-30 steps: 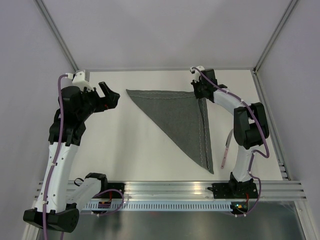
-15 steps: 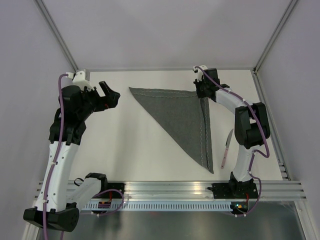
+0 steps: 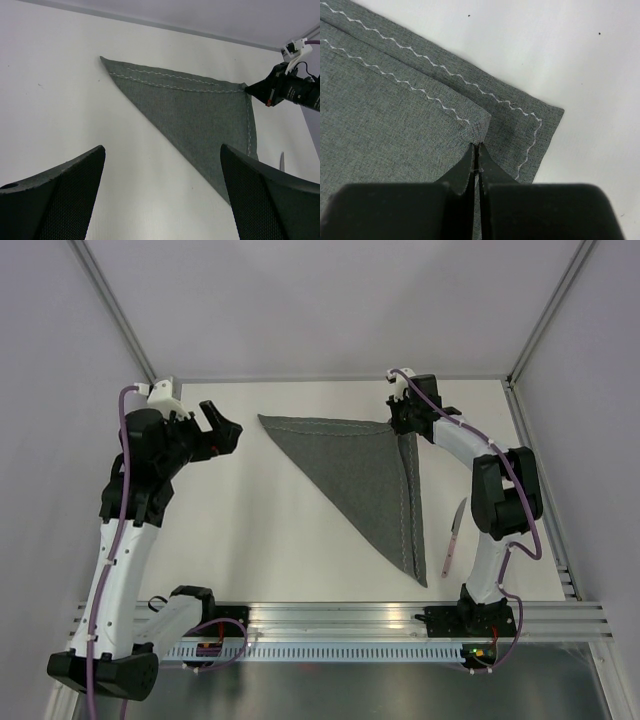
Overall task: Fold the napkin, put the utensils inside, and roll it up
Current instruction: Fold the napkin at the center of the board.
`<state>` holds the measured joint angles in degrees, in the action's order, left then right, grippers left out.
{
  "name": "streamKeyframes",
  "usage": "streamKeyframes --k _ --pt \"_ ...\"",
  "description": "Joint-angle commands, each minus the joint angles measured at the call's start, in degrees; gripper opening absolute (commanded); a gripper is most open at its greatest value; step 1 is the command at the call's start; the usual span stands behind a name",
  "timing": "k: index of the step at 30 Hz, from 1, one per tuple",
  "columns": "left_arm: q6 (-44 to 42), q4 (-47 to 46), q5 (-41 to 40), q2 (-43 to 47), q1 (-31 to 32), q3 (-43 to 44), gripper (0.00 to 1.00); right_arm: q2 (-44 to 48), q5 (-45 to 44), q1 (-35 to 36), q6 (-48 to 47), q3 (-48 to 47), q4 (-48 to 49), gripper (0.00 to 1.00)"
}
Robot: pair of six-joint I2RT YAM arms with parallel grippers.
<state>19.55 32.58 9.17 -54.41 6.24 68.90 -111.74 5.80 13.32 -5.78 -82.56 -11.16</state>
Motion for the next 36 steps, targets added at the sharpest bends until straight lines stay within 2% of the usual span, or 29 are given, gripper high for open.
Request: streamKeyframes --k 1,3,6,10,14,20,28,36 --pt "3.7 -4.2 0.8 -1.4 -0.1 -0.8 1.0 3.1 1.5 -0.2 0.6 -2.2 1.5 0.0" --pt "6.4 -6.6 0.4 -3.0 0.0 -1.6 1.0 2.9 1.5 -0.2 0.6 -1.9 1.5 0.0" --pt "8.7 -10.2 -4.4 -7.4 0.0 -2.4 1.0 2.8 1.4 -0.2 0.8 -1.1 2.0 0.01" --pt "12.6 -19.5 -7.3 -13.1 0.1 -6.5 1.0 2.6 1.7 -0.1 0.9 -0.7 2.1 0.01" --pt "15.3 -26.0 -12.6 -23.4 0.4 -6.9 1.0 2.4 1.6 -0.1 0.9 -0.8 1.9 0.01" --pt "16.3 -26.7 -21.1 -39.2 0.9 1.5 0.96 2.6 1.7 0.0 0.9 -1.3 1.7 0.0" --pt "19.6 -26.3 -22.0 -60.6 1.0 18.7 0.85 3.0 1.1 0.0 0.1 -1.4 1.7 0.0" --pt "21.1 -21.2 -23.8 -73.5 2.5 35.0 0.72 2.7 1.1 0.0 -0.2 -1.5 2.1 0.01"
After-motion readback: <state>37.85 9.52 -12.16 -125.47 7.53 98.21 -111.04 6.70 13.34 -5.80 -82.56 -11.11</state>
